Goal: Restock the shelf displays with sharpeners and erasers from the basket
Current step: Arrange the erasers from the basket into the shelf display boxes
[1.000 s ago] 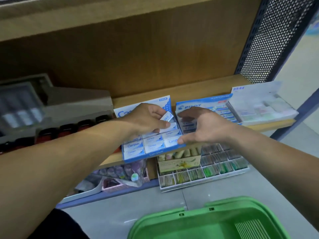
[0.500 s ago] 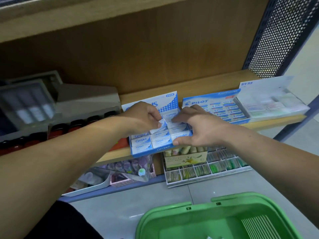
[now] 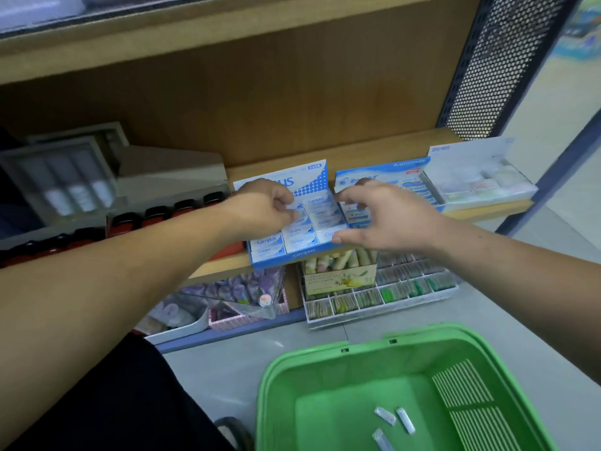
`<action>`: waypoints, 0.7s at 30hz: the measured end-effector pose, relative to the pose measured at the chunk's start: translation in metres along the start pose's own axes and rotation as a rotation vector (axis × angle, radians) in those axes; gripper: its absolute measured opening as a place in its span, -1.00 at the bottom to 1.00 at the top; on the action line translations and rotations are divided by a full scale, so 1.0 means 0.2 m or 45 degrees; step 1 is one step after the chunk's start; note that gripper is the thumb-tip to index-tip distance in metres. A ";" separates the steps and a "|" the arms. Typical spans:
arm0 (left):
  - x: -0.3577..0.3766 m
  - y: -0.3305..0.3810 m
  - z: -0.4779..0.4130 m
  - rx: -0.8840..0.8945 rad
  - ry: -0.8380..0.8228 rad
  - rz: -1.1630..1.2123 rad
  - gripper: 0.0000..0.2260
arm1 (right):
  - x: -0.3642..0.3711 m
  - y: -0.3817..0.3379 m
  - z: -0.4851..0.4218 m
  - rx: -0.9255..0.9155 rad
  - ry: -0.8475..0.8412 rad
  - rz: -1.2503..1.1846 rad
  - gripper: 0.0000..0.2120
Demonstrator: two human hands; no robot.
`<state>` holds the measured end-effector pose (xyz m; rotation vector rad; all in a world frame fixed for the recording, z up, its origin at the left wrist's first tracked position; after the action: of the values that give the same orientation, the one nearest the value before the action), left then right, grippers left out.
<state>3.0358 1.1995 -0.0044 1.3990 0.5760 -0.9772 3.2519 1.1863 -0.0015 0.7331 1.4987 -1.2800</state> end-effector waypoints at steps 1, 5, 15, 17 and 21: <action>-0.02 0.04 0.04 0.062 0.019 -0.088 -0.70 | -0.02 0.00 0.06 0.003 0.020 -0.018 -0.36; 0.03 0.32 0.25 0.368 0.132 -0.052 -0.88 | 0.03 0.07 0.38 0.097 -0.040 0.005 -0.58; 1.24 0.28 0.69 0.430 -0.989 -0.210 -0.76 | 0.89 0.63 1.16 0.612 -0.839 0.095 -0.47; 1.45 0.17 0.75 0.283 -1.086 -0.211 -0.75 | 1.04 0.70 1.23 0.705 -0.872 0.058 -0.45; 1.77 -0.03 0.90 -0.058 -1.150 0.029 -0.64 | 1.32 0.75 1.33 0.796 -0.988 -0.059 -0.36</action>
<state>3.1758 0.9468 -0.2773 0.7862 -0.0960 -1.4236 3.3804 0.9317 -0.2869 0.4802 0.4868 -1.8199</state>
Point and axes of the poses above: each hand's wrist, its own z-axis away from the middle knuckle, its own x-axis out of the palm, y = z × x, the point moved 5 cm from there along -z, towards the middle knuckle, and after that the axes turned 9 degrees about x, right-handed, at the moved point
